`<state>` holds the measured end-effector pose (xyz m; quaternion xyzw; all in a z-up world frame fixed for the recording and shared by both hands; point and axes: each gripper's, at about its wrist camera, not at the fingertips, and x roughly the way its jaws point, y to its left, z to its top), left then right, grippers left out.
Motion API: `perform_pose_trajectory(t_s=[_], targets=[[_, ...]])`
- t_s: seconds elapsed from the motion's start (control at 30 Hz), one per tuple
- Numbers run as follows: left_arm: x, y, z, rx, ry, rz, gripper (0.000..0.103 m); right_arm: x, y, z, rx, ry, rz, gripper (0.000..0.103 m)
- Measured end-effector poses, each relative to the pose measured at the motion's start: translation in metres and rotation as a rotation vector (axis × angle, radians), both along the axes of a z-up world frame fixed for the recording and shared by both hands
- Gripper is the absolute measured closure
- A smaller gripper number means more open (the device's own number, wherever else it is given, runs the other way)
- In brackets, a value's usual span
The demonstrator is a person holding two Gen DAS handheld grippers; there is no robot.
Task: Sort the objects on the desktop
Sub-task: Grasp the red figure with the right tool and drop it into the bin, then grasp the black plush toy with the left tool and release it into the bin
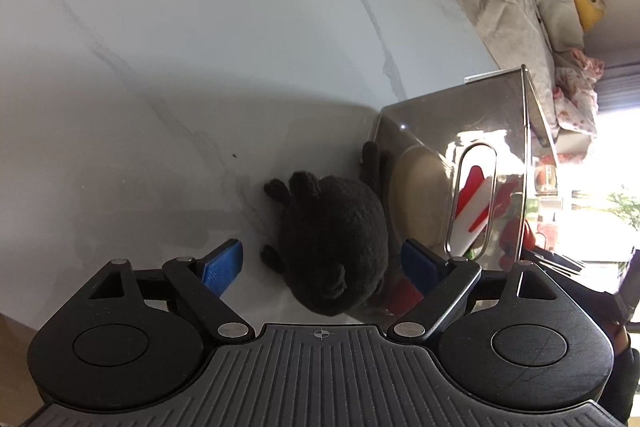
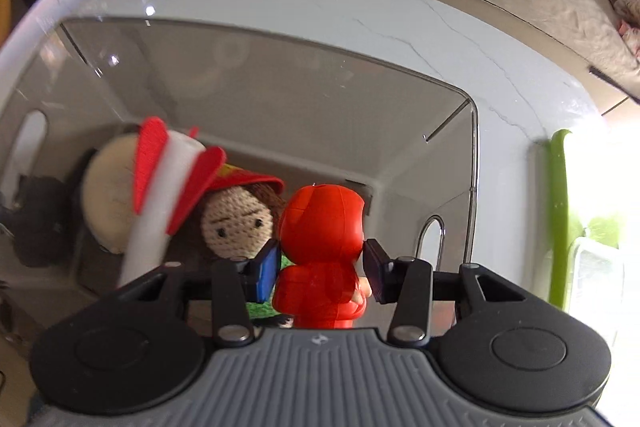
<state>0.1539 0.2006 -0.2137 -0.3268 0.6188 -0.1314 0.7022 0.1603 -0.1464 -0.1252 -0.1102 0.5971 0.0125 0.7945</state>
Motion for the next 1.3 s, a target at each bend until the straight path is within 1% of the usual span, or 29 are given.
perform_pose_trajectory(t_s=[0.13,0.33,0.37,0.43,0.47,0.5,0.6,0.67,0.8,0.9,1.03,1.13,1.17,1.2,1.23,1.3], targets=[[0.001,-0.003,-0.004,-0.001,0.008,-0.006,0.012,-0.004,0.003,-0.001,-0.015,0.005,0.008,0.055],[0.003,-0.004,-0.003,0.001,0.009,0.006,0.011,-0.009,0.008,-0.002,-0.036,0.013,0.019,0.055],[0.003,-0.004,-0.003,0.002,0.008,0.008,0.010,-0.010,0.009,-0.002,-0.040,0.014,0.021,0.054],[0.003,-0.005,-0.003,0.002,0.012,0.014,0.010,-0.012,0.011,-0.002,-0.047,0.016,0.025,0.049],[0.003,-0.006,-0.003,0.002,0.014,0.016,0.010,-0.014,0.010,0.000,-0.032,0.013,0.019,0.045],[0.003,-0.008,-0.004,0.005,0.017,0.016,0.010,-0.017,0.008,0.003,-0.021,0.005,0.011,0.043],[0.004,-0.015,-0.004,0.043,0.016,0.009,0.010,-0.024,-0.001,0.016,0.021,-0.034,-0.013,0.041],[0.005,-0.020,-0.004,0.074,0.012,0.005,0.010,-0.031,-0.010,0.025,0.068,-0.055,-0.040,0.040],[0.005,-0.029,-0.007,0.076,0.016,0.000,0.010,-0.046,-0.032,0.039,0.189,-0.070,-0.096,0.039],[0.007,-0.033,-0.011,0.086,0.021,0.003,0.010,-0.060,-0.047,0.047,0.219,-0.075,-0.118,0.038],[0.009,-0.034,-0.017,0.091,0.024,0.010,0.010,-0.071,-0.062,0.056,0.294,-0.075,-0.154,0.038],[0.009,-0.035,-0.018,0.103,0.018,0.004,0.013,-0.066,-0.069,0.067,0.303,-0.106,-0.160,0.037],[0.008,-0.035,-0.018,0.098,0.013,0.000,0.017,-0.061,-0.069,0.067,0.299,-0.122,-0.156,0.037],[0.007,-0.035,-0.018,0.086,0.010,-0.005,0.024,-0.057,-0.069,0.067,0.296,-0.138,-0.153,0.037],[0.006,-0.036,-0.018,0.076,0.007,-0.006,0.029,-0.058,-0.069,0.072,0.299,-0.150,-0.154,0.036],[0.005,-0.036,-0.016,0.076,-0.002,-0.005,0.032,-0.049,-0.070,0.073,0.322,-0.167,-0.166,0.035]])
